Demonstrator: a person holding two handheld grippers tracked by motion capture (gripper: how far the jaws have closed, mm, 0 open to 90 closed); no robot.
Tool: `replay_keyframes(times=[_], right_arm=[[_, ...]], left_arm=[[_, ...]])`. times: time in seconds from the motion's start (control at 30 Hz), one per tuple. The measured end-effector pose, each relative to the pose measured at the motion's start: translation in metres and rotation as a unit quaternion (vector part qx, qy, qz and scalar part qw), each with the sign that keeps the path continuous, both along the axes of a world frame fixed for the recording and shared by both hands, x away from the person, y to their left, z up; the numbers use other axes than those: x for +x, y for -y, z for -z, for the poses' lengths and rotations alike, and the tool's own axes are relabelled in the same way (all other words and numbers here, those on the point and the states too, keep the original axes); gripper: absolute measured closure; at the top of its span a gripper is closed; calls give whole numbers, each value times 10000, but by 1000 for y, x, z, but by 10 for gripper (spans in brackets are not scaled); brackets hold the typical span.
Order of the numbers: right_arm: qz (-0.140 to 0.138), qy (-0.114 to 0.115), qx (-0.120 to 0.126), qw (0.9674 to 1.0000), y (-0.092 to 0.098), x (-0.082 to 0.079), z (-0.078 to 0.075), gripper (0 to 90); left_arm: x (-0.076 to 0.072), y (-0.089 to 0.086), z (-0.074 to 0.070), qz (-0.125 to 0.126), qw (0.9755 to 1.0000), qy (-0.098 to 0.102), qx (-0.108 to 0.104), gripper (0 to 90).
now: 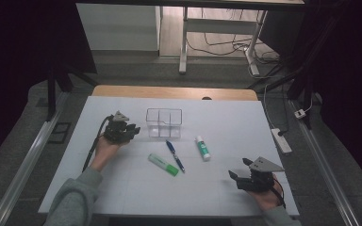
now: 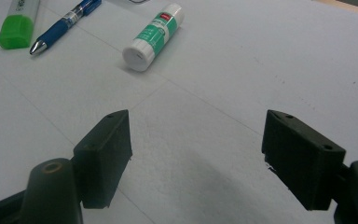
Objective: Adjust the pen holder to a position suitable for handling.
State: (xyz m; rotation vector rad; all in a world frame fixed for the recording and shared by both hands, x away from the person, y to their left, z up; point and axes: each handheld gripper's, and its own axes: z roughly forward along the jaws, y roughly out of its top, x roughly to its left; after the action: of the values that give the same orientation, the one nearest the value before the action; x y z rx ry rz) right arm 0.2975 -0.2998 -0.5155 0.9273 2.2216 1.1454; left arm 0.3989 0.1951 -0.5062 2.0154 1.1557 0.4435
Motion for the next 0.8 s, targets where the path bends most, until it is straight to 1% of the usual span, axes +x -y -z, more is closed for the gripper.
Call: replay_keyframes(times=[0.03,0.07,0.1,0.13,0.17,0.3,0.33,0.43,0.47,0.53,0.6,0.7,0.8], right_arm=[[-7,-2,7,10000,0,0,0,237],[-4,-6,7,10000,0,0,0,237],[6,-4,0,10000,0,0,0,237],[7,0,6,10000,0,0,0,237],[8,1,3,10000,0,0,0,237],[6,-11,-14,10000,0,0,0,237],[16,-22,-20,10000,0,0,0,237],[32,-37,-2,10000,1,0,1,237],[40,-33,-3,10000,1,0,1,237],[44,-33,-3,10000,1,0,1,237],[54,-29,-27,10000,1,0,0,237],[49,-34,-27,10000,1,0,1,237],[45,-40,-25,10000,1,0,1,238]], left_arm=[[4,0,1,-6,10000,-4,-58,779],[4,0,1,-6,10000,-4,-58,831],[9,1,3,3,10000,-28,-78,873],[9,1,3,3,10000,-28,-78,886],[14,1,5,7,9999,-88,-99,887],[19,3,6,16,9998,-138,-172,889],[20,6,5,21,9999,-89,-104,889],[22,8,4,31,9999,-64,-123,889],[24,10,2,36,9999,-47,-88,889],[26,12,2,32,9999,-45,-89,889],[27,14,3,37,10000,-37,-13,888],[30,16,5,49,10000,-70,-9,889],[34,16,9,28,9999,-135,-77,888]])
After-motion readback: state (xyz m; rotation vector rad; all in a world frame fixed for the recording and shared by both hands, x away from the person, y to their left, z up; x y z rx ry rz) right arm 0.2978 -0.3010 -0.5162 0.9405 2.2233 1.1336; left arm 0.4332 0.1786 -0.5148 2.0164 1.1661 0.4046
